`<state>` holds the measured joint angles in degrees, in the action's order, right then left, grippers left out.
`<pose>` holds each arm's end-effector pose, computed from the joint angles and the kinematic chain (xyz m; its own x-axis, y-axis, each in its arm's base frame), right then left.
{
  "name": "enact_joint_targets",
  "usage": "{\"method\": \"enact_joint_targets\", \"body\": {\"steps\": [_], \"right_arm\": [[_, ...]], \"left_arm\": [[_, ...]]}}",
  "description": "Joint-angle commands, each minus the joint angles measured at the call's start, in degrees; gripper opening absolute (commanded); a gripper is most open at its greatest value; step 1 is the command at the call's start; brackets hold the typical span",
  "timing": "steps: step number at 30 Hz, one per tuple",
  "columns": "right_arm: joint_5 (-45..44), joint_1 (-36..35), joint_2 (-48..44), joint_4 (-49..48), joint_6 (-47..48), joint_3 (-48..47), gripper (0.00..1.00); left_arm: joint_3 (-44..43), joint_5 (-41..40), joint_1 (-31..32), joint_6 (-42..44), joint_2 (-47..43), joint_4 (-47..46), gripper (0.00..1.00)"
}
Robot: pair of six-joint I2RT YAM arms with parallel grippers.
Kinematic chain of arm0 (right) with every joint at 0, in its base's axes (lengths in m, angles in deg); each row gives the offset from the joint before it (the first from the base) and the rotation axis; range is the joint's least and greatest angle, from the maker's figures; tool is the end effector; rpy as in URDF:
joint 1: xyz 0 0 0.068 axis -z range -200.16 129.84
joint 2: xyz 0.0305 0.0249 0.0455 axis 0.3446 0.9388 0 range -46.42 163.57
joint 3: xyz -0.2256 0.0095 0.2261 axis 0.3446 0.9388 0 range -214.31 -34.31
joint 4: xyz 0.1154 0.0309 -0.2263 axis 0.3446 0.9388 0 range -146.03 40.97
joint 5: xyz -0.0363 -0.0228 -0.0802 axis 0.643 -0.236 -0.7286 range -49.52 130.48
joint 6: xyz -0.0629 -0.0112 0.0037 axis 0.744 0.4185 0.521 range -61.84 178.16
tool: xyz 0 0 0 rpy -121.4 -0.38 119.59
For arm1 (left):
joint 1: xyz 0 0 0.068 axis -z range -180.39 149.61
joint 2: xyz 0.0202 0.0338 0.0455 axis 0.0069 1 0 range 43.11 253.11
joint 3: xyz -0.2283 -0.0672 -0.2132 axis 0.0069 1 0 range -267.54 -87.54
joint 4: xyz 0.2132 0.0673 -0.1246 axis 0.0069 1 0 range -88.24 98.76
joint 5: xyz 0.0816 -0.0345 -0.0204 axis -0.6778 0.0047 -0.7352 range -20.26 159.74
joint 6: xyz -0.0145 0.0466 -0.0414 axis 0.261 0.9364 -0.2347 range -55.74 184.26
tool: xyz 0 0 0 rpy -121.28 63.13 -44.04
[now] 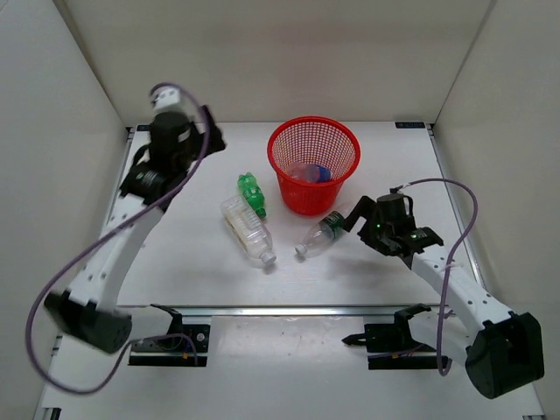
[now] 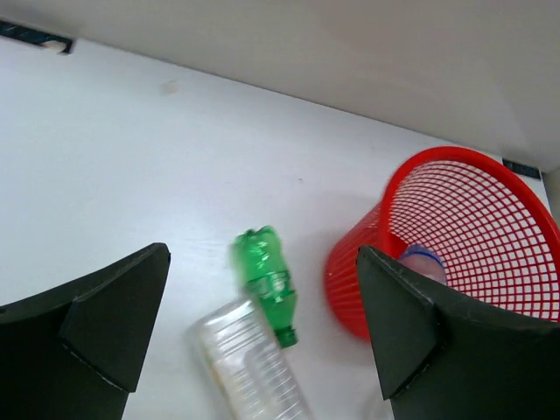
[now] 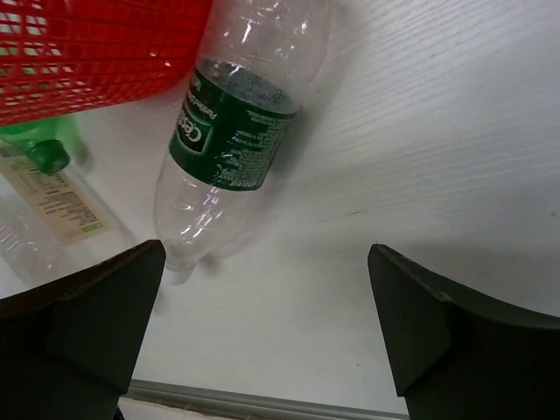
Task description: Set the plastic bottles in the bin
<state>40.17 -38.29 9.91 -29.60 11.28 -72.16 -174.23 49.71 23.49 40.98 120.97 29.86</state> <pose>0.1715 0.0558 0.2670 -0.6832 0.5443 -0.4868 0.2795 0.8108 0.5142 0.2769 -0.1041 0.4747 -0.3108 -0.2686 -0.9117 -0.0414 0.9621 -0.2694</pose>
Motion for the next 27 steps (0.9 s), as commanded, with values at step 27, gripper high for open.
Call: {"method": "enact_joint_targets", "body": {"steps": [27], "right_arm": [[-24.82, -14.3, 27.25, -18.0, -14.12, -5.14, 0.97]], "left_arm": [[25.17, 4.83, -13.24, -5.72, -24.87, 22.97, 0.99]]}}
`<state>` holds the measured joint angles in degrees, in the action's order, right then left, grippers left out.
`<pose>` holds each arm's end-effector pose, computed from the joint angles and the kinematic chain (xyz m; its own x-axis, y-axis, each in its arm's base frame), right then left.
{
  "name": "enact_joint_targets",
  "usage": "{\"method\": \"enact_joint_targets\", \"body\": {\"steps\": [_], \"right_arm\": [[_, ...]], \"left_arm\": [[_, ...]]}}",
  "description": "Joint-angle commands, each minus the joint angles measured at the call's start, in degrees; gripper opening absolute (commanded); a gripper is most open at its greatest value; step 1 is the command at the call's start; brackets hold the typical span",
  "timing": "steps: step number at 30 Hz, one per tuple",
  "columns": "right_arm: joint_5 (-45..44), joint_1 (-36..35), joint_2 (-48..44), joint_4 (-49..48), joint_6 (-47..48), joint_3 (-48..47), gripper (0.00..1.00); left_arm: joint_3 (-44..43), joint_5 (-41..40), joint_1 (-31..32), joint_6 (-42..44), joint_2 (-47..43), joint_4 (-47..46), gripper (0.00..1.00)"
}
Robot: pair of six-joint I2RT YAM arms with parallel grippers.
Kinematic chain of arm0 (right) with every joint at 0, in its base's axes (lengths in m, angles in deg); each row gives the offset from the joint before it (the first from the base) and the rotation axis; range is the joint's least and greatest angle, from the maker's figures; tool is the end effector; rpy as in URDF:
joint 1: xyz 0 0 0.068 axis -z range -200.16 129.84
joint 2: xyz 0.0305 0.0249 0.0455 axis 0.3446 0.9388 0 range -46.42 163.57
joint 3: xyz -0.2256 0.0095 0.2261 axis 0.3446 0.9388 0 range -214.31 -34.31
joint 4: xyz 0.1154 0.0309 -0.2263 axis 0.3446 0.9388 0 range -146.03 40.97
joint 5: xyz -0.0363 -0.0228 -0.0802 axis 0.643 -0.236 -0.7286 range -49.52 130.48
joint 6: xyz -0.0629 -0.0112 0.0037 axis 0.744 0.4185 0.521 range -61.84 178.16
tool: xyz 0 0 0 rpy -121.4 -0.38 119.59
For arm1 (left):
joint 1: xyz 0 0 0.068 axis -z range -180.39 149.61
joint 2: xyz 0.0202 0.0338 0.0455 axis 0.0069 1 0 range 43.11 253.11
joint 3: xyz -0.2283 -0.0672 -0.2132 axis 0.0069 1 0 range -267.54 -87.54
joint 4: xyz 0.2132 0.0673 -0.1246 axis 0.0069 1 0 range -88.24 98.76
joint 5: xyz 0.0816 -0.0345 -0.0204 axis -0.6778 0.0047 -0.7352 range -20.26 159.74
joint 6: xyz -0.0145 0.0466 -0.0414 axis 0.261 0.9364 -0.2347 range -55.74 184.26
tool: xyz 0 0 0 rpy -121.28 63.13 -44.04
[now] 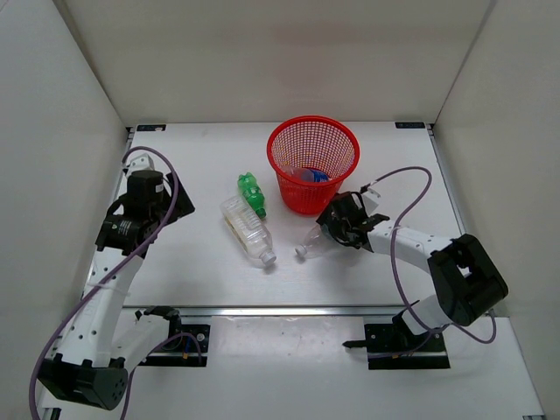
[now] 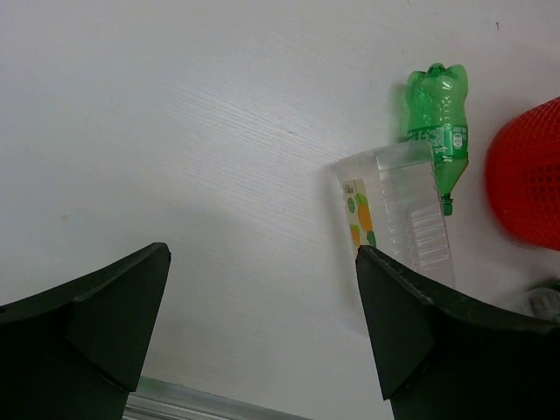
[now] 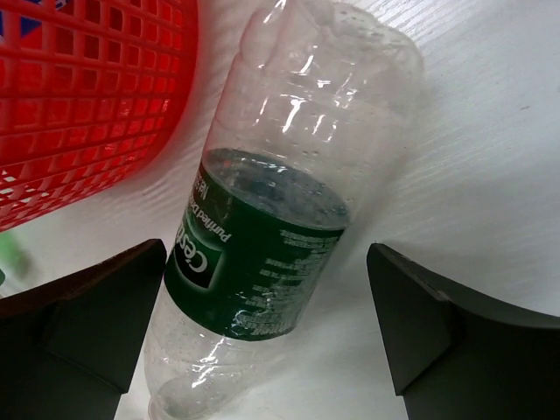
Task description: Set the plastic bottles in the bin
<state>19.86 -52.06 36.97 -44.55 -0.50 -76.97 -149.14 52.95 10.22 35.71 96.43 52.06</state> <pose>0.2455 0.1322 0.2177 -0.6150 0.5587 -0.5564 0.4111 0.8293 0.3785 0.1519 -0.0139 0.3762 -0.5615 -0.3604 -0.7449 -0.3448 0.9202 -0.1853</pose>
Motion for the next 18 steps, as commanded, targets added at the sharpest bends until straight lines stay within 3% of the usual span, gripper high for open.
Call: {"method": "enact_joint_targets", "body": {"steps": [1, 7, 12, 14, 16, 18], "right_arm": [[-5.04, -0.71, 0.01, -3.83, -3.39, 0.11, 0.95], [-4.86, -0.53, -0.34, -4.02, -3.84, 3.01, 0.74], [-3.82, 2.28, -0.95, -3.83, -3.75, 4.33, 0.79], [-4.15, 3.16, -2.0, -4.1, -3.49, 5.48, 0.7], [-6.0, 3.16, -3.76, -2.79, -1.65, 5.83, 0.53], [-7.41, 4.82, -7.09, -2.26, 0.03, 6.26, 0.49]], "left_arm": [[-0.27, 1.42, 0.28, -0.53, -0.32, 0.85, 0.99], [-1.5, 1.33, 0.29, -0.01, -0.76, 1.29, 0.99], [-1.59, 2.47, 0.47, -0.97, -0.85, 1.73, 0.99], [-1.68, 2.38, 0.29, -1.32, -1.46, 1.64, 0.99], [-1.59, 2.65, 0.29, -1.42, -1.73, 1.2, 0.99], [-1.59, 3.69, 0.37, -1.5, -1.29, 0.59, 0.98]]}}
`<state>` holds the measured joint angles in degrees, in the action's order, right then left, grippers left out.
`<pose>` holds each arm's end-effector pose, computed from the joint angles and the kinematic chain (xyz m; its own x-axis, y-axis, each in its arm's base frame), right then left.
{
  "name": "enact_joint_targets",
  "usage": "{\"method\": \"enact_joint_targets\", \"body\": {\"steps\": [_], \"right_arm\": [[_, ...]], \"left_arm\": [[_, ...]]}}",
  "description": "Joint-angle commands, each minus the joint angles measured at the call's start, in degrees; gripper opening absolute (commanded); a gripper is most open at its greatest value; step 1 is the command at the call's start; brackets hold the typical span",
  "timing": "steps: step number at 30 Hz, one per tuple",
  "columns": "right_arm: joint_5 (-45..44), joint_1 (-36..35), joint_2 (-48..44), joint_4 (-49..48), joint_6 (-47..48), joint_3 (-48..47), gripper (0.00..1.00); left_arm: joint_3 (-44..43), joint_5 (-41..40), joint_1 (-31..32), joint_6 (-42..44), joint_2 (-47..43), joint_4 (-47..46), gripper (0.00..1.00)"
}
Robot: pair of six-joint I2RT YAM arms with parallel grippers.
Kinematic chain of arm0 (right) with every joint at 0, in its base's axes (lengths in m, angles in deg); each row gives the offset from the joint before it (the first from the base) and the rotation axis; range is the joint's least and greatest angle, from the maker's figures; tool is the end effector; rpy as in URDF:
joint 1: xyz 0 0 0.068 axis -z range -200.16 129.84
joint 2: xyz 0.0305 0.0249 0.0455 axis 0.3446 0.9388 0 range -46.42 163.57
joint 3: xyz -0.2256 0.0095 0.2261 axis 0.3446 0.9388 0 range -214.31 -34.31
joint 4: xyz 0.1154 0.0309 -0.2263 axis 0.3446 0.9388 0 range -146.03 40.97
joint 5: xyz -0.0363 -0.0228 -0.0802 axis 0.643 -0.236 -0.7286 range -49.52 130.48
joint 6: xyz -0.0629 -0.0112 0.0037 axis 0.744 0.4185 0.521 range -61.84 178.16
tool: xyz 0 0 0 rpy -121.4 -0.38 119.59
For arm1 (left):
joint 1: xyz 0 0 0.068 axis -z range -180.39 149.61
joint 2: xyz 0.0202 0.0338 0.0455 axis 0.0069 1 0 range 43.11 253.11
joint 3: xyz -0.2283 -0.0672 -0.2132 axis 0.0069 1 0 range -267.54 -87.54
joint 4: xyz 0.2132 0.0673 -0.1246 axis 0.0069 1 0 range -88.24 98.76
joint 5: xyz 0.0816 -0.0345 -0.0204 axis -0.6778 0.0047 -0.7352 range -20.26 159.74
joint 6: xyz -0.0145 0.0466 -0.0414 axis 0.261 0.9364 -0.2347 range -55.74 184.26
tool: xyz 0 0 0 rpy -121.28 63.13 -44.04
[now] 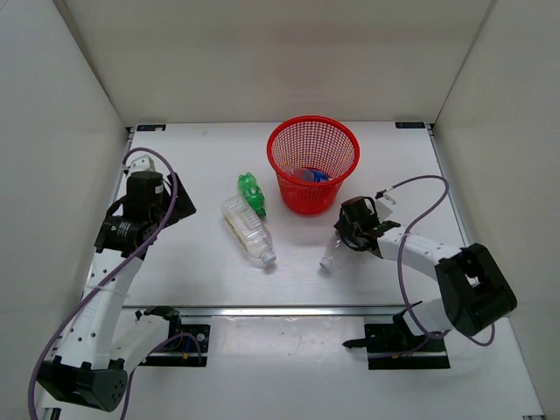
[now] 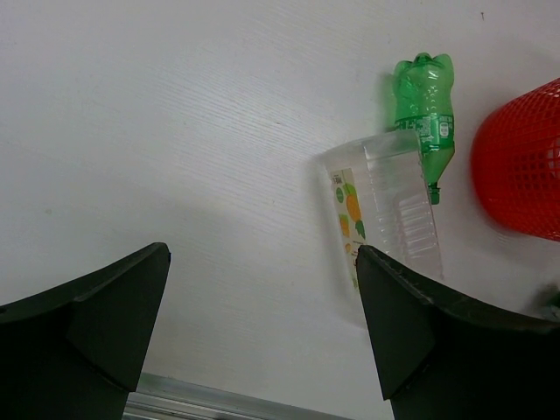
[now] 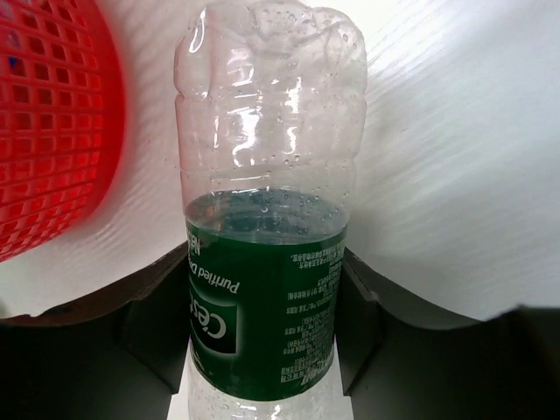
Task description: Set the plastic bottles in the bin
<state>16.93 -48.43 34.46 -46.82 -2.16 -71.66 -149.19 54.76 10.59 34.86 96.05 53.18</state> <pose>0.2363 0.1045 0.2053 -0.5393 0.6142 -0.5761 0.4995 0.7841 0.3684 0.1485 -0.0158 0.3753 -0.5790 -0.3708 -0.7261 -0.3290 0.9211 -0.2081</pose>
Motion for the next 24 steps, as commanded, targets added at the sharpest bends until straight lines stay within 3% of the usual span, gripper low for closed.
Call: {"method": "enact_joint_targets", "body": {"steps": [1, 6, 10, 12, 17, 20, 24], "right_arm": [[-4.14, 2.25, -5.46, 0.54, 2.39, 1.04, 0.44], [-4.03, 8.05, -19.15, 2.29, 9.33, 1.4, 0.31], [-0.9, 15.6, -26.9, -0.06, 24.78, -5.87, 0.3], [-0.18, 15.71, -27.79, -6.01, 30.24, -9.56, 0.3], [-2.29, 6.92, -20.43, -20.61, 50.17, -20.65, 0.31], [3.84, 5.25, -11.21, -26.08, 53.62, -26.99, 0.29], [4.82, 2.35, -1.88, -31.19, 59.6, -33.48, 0.29]], "left_arm": [[-1.11, 1.54, 0.18, -0.74, -0.74, -1.14, 0.99], [0.47, 5.75, 0.0, -1.09, 0.66, -5.0, 0.99], [3.01, 7.86, 1.75, -2.14, 2.34, -8.34, 0.98], [4.78, 9.08, 1.41, -2.49, 2.86, -10.1, 0.98], [9.61, 12.34, 2.63, -4.25, 4.44, -12.39, 0.99], [12.24, 13.04, 4.31, -5.74, 4.8, -13.45, 0.99], [16.28, 14.63, 4.4, -7.77, 3.05, -14.77, 0.99]]}}
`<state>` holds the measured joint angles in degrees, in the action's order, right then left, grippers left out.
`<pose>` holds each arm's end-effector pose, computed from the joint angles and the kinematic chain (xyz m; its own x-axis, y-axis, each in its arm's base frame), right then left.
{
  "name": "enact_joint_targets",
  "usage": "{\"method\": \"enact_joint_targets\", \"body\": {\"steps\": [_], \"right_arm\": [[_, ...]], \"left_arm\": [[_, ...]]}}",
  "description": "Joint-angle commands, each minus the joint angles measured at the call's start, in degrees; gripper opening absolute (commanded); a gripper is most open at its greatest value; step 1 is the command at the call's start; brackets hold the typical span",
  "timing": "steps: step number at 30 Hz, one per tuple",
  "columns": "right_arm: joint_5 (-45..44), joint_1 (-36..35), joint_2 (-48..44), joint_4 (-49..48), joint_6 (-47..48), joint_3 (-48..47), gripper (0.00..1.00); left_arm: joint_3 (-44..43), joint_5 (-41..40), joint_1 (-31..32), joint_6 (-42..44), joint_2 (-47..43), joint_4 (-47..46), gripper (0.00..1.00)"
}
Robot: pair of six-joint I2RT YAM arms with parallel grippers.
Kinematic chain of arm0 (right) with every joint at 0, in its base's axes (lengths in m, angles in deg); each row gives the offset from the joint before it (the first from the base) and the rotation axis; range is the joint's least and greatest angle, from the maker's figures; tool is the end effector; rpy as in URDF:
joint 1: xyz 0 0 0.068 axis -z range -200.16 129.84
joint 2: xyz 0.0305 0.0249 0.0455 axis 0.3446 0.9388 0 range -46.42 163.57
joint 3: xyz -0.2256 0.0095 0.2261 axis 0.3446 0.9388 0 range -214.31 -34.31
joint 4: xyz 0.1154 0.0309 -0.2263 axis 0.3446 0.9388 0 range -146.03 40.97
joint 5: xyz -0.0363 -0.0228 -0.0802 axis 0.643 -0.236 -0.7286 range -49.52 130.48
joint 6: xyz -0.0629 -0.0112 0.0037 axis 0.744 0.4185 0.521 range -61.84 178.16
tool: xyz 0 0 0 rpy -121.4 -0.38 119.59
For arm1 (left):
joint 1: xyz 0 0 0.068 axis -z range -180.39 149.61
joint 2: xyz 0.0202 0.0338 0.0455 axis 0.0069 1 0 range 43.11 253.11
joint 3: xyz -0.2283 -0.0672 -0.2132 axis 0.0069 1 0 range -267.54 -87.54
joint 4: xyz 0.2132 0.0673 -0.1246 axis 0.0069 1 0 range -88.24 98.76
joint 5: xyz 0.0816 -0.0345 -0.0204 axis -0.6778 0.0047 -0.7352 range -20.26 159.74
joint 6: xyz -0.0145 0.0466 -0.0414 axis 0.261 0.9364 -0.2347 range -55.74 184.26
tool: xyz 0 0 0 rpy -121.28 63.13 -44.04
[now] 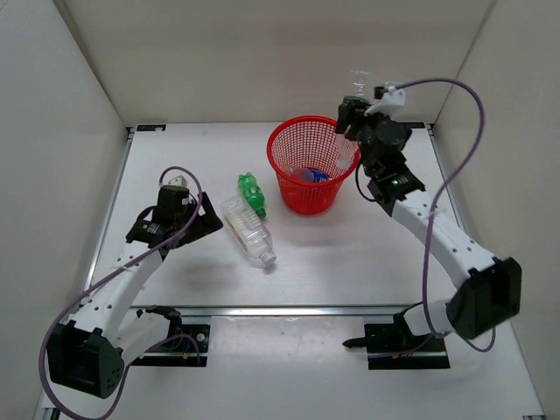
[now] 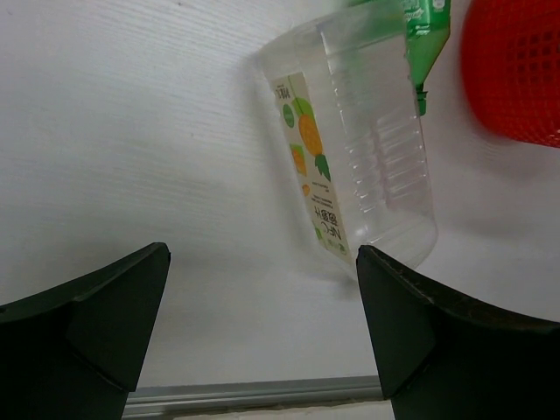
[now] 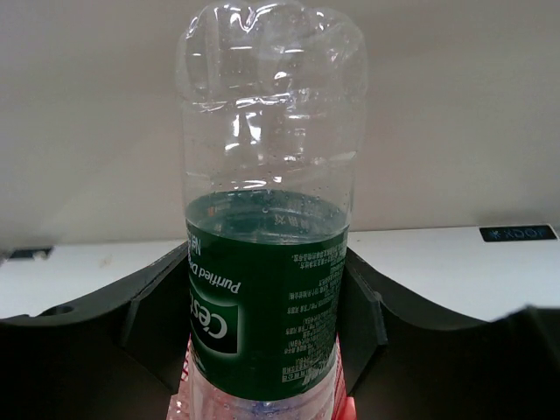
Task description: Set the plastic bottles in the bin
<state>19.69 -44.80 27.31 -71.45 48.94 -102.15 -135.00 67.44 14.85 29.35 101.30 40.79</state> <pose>0.2758 0.1071 0.4681 0.1369 0.2276 -0.9641 -0.0948 0.9718 0.2160 0.1756 -0.0458 0.2988 -0.7400 -0.3911 -0.5471 -0.2266 0.9110 -0.3447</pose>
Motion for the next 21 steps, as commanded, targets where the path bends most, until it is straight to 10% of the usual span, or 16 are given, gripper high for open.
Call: {"method": "enact_joint_targets", "body": {"steps": [1, 4, 13, 21], "right_arm": [[4.16, -1.28, 8.5, -6.38, 8.34, -5.18, 0.31], [6.9, -1.9, 14.23, -6.91, 11.22, -7.75, 0.35], [10.86, -4.97, 15.66, -2.78, 14.04, -14.26, 0.93], [25.69, -14.63, 1.6, 9.32, 17.48, -2.41, 0.99]], "left_arm": [[2.55, 2.04, 0.14, -2.52, -2.56, -2.55, 0.99], [1.94, 1.26, 0.31, -2.0, -2.74, -0.36, 0.99], [-0.7, -0.86, -1.18, 0.28, -3.97, 2.81, 0.99], [-6.23, -2.26, -3.2, 4.06, -0.46, 3.16, 0.99]]}}
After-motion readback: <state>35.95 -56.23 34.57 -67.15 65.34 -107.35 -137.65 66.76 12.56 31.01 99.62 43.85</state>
